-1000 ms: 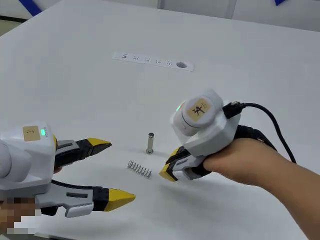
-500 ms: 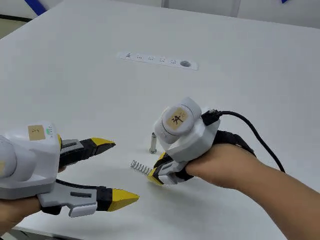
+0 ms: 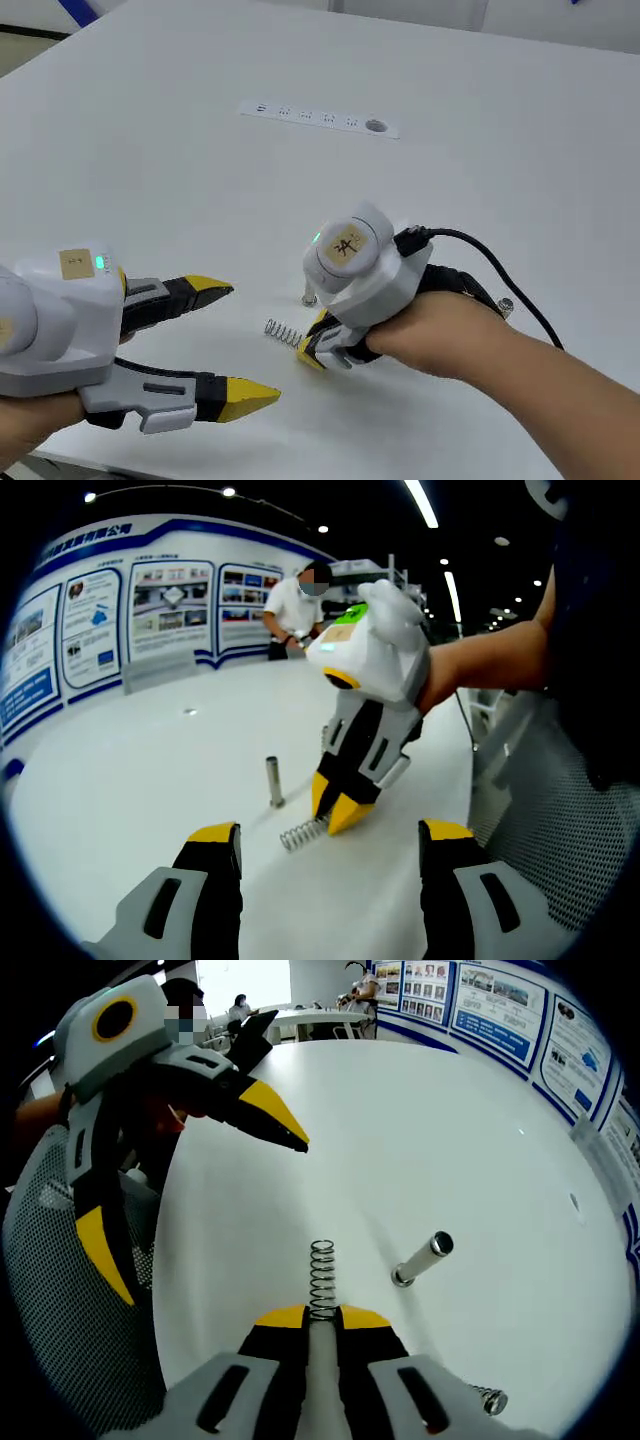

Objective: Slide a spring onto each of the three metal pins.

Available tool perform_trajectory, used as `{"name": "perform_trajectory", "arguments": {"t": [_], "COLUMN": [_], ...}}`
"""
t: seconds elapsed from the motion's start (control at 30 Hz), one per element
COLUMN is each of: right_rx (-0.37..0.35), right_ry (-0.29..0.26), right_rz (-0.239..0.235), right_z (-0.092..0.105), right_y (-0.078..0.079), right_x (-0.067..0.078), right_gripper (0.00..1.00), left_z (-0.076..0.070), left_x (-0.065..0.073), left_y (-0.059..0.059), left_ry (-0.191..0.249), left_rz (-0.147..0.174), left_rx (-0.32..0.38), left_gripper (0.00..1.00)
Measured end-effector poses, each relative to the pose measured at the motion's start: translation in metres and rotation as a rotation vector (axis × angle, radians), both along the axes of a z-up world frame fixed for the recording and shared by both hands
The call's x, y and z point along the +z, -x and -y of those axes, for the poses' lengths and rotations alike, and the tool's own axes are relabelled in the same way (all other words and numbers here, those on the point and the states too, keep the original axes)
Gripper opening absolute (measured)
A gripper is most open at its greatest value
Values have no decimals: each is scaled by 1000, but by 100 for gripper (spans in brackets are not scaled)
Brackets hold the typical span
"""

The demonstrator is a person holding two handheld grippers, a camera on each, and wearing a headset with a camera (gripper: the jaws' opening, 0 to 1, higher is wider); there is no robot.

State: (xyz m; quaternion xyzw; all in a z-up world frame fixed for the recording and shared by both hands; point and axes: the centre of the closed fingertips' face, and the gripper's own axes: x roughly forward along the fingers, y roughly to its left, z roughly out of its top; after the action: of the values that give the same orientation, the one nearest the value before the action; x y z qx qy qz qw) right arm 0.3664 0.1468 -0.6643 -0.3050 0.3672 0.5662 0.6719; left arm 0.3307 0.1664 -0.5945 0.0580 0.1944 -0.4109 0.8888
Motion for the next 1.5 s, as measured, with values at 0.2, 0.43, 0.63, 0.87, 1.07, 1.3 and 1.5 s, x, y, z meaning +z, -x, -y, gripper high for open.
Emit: {"name": "perform_trajectory", "arguments": {"t": [0.2,0.43,0.63,0.87,1.07,1.3,1.5], "right_rx": [9,38,74,101,118,136,145], "right_ry": [20,39,52,79,93,119,125], "right_rz": [-4,-2,-24,-29,-34,-51,-57], "right_z": [6,19,28,34,36,40,41], "right_y": [4,10,21,31,38,46,50], "right_x": [2,17,33,44,49,47,49], "right_gripper": [11,11,11,11,11,11,11], "left_z": [1,6,15,32,42,50,52], "left_x": [0,-3,-5,-5,-12,-16,-23], "left_y": [0,0,0,5,11,13,15], "left_ry": [-9,-46,-82,-139,-218,-255,-305], "left_rz": [-1,-4,0,29,53,87,95], "left_rx": [-12,-68,-132,-268,-371,-437,-473], "left_gripper": [73,72,68,51,36,24,16]}}
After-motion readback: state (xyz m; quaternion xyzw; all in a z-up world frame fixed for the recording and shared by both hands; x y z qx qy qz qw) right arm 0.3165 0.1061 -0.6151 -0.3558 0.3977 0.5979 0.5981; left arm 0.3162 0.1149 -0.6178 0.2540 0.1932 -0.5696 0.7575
